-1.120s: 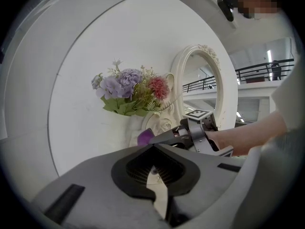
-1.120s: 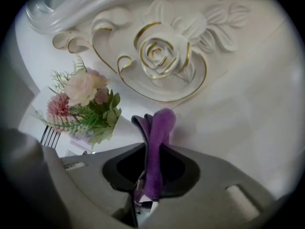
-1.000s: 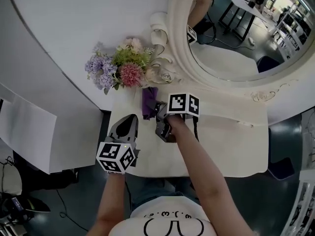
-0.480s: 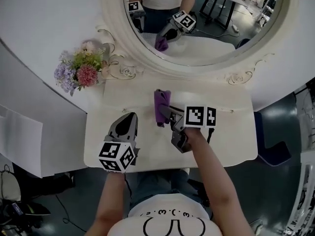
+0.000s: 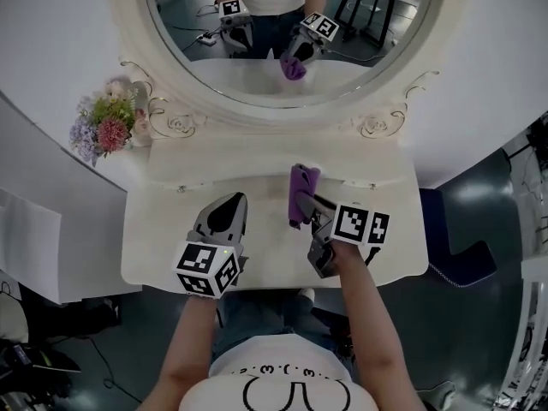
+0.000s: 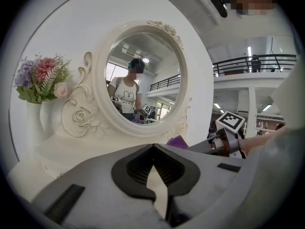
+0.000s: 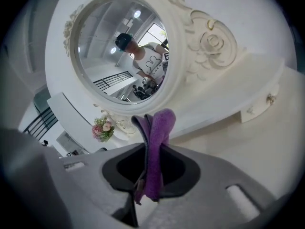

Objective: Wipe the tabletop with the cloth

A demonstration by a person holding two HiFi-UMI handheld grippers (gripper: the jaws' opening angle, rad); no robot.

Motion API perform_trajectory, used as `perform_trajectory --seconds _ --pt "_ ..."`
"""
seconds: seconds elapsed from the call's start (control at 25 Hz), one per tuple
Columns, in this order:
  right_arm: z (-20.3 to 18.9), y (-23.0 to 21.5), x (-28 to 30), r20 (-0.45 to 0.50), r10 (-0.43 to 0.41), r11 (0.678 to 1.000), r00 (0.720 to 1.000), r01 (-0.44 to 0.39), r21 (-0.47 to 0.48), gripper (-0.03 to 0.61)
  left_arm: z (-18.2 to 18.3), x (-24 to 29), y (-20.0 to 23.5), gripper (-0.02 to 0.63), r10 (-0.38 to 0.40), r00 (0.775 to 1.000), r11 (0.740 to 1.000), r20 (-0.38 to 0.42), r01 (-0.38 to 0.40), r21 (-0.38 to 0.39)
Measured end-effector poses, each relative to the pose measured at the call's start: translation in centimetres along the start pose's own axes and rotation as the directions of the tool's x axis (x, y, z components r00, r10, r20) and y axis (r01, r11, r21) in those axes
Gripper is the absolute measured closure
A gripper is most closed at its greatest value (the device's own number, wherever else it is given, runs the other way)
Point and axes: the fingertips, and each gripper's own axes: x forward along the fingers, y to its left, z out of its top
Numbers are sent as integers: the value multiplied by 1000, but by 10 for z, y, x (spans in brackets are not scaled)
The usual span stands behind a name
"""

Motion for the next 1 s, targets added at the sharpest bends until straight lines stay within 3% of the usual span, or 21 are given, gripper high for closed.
perform_trajectory --seconds 0.2,0.44,0.72,1.0 --pt "13 -42 -46 27 -101 989 995 103 -108 508 -4 18 -41 617 -24 1000 999 -10 24 27" --pt "20 -107 -99 -3 -262 942 965 255 -218 508 -19 43 -90 615 -57 998 998 -29 58 39" --pt "36 -184 -158 -12 -428 869 904 408 -279 508 -32 70 -136 617 -79 996 995 -43 81 50" --pt "63 -273 -218 -4 -581 779 814 554 -295 508 -48 89 -163 617 -69 995 996 -67 72 46"
